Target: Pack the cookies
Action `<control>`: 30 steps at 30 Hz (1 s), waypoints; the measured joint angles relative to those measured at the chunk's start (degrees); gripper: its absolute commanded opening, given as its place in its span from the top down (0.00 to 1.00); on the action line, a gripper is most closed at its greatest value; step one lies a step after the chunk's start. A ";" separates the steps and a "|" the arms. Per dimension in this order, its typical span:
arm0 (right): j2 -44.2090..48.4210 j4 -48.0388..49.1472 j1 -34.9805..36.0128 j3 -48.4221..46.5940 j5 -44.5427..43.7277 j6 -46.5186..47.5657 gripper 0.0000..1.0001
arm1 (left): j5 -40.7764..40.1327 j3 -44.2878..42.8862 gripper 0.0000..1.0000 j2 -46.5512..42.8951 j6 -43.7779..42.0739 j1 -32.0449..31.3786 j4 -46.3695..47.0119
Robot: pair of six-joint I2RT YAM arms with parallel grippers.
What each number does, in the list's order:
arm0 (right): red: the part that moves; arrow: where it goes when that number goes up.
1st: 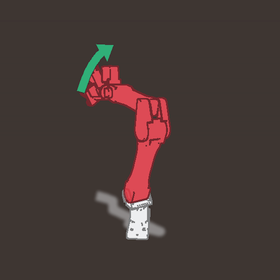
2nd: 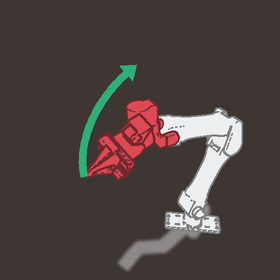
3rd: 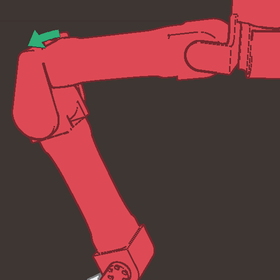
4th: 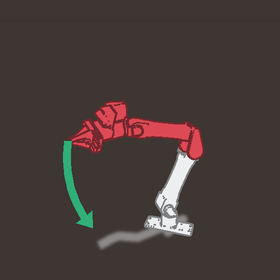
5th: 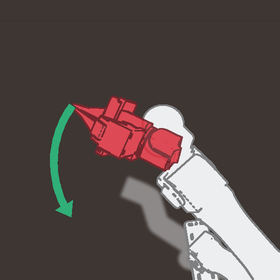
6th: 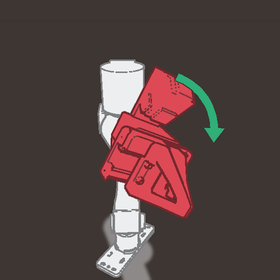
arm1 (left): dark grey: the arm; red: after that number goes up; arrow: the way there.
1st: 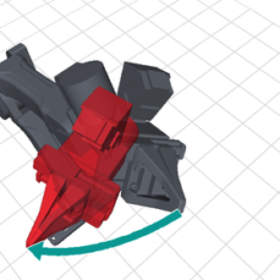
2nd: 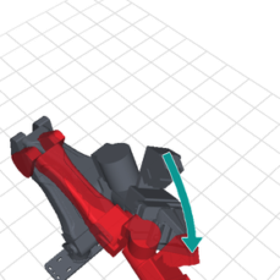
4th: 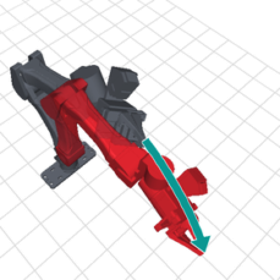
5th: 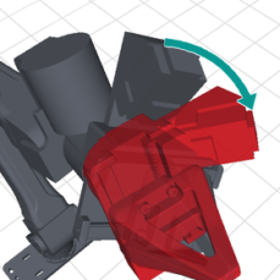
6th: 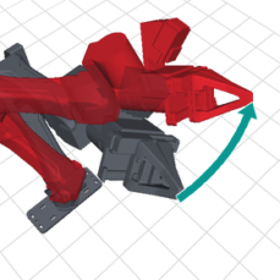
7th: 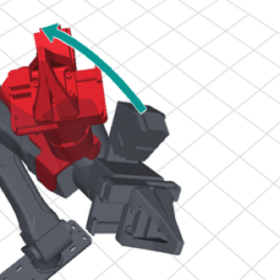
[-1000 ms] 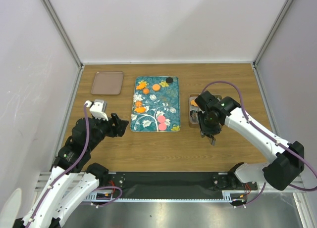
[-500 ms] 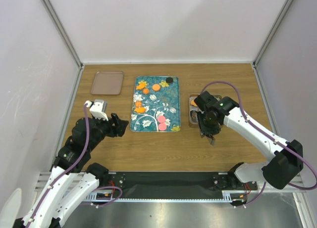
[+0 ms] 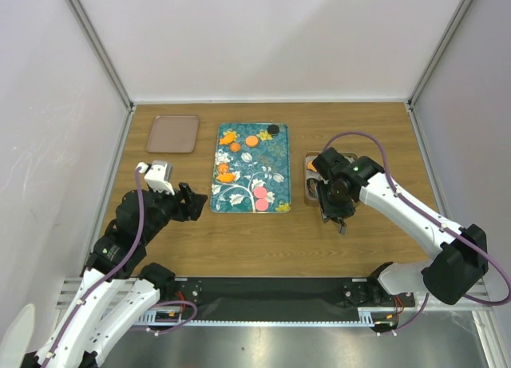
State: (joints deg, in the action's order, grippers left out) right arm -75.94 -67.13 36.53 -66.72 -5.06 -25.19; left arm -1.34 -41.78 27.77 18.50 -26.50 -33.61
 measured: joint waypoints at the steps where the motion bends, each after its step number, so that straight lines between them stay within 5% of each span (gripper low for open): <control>1: 0.00 0.09 0.00 0.07 0.00 0.00 0.58 | 0.00 0.00 0.29 0.00 0.00 0.00 0.00; 30: -0.02 0.15 0.00 0.28 0.02 0.22 0.55 | 0.00 0.00 0.29 0.00 0.00 0.00 0.00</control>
State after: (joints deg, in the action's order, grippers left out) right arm -75.96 -66.98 36.53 -66.43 -5.04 -24.97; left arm -1.34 -41.78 27.77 18.50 -26.50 -33.61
